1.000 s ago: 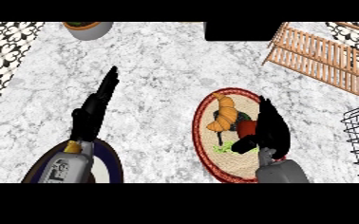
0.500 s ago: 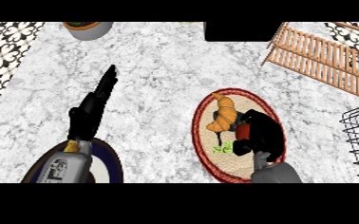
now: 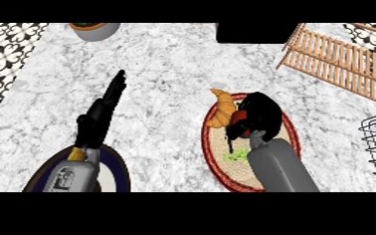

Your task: Pick the bell pepper from the placemat and place it in the tiered shelf

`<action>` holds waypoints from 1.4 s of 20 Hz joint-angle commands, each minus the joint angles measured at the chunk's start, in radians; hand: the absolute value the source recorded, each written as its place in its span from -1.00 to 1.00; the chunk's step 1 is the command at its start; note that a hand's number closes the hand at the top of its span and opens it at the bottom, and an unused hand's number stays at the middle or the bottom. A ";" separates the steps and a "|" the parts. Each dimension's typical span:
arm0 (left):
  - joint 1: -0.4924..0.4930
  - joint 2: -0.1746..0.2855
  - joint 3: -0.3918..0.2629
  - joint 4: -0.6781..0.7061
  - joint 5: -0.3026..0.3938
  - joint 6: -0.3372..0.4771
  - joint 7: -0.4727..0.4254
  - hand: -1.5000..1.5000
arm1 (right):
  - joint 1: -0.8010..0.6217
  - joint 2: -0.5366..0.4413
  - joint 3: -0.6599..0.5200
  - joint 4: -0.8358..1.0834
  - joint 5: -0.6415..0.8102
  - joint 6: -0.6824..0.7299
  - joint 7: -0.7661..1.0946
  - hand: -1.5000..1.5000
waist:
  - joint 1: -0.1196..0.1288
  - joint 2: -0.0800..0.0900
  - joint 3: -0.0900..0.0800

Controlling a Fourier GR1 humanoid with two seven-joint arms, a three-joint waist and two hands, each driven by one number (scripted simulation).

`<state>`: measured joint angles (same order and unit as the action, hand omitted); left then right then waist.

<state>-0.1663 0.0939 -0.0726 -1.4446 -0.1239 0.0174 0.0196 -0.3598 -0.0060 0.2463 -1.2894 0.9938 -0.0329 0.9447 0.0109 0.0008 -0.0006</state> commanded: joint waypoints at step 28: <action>-0.036 -0.013 0.025 0.039 -0.006 -0.010 0.002 0.00 | -0.426 -0.053 -0.140 -0.345 0.378 -0.066 0.276 1.00 | -0.014 -0.002 0.000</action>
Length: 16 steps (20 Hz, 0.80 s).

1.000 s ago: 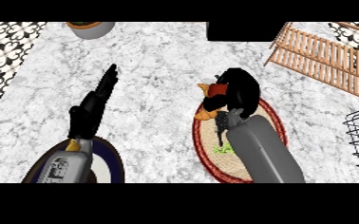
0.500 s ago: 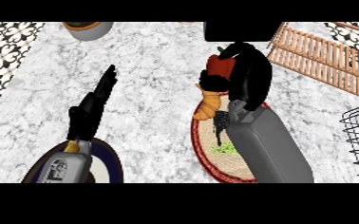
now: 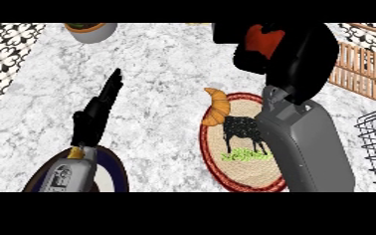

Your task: Pick the bell pepper from the placemat and place it in the tiered shelf

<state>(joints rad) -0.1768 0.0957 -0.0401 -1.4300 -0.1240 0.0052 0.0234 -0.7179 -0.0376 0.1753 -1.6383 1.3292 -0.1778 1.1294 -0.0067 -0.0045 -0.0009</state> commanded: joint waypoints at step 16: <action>0.011 -0.009 -0.021 -0.093 -0.020 -0.005 0.066 0.00 | -0.210 -0.208 -0.337 0.006 0.077 0.215 -0.060 1.00 | 0.009 0.002 0.001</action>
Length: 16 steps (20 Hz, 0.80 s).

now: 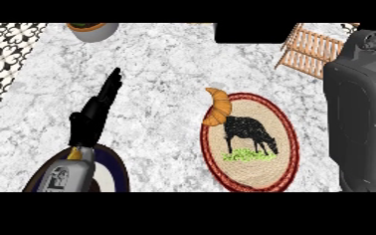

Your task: Pick the bell pepper from the placemat and place it in the tiered shelf

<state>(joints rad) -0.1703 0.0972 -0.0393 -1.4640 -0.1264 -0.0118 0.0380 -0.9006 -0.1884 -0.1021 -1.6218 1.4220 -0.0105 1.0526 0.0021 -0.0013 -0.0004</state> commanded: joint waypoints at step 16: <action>-0.036 0.003 0.042 0.083 -0.001 -0.010 -0.045 0.00 | -0.054 -0.227 -0.114 0.281 -0.007 -0.084 -0.163 1.00 | 0.002 0.003 0.000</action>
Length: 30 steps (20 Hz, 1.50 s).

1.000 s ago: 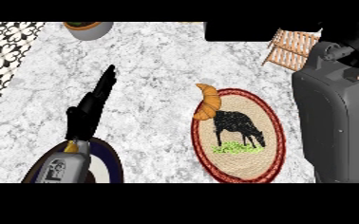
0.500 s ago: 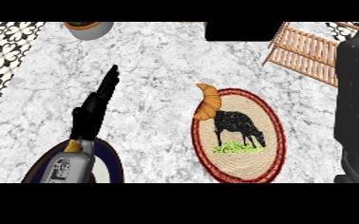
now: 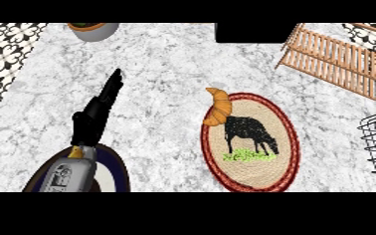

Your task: Pick the bell pepper from the placemat and place it in the tiered shelf

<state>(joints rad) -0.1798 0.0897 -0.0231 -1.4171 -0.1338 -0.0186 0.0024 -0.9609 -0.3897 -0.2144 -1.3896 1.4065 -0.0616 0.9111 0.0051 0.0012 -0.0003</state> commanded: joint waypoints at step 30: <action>-0.003 -0.015 0.010 -0.006 -0.007 -0.002 0.001 0.00 | 0.010 -0.220 -0.202 0.674 -0.134 -0.658 -0.231 -1.00 | 0.006 0.002 -0.001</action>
<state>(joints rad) -0.1935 0.0720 -0.0208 -1.4261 -0.1523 -0.0107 0.0183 -0.9600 -0.5811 -0.4114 -0.7641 1.1825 -0.6988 0.5590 0.0089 0.0040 -0.0010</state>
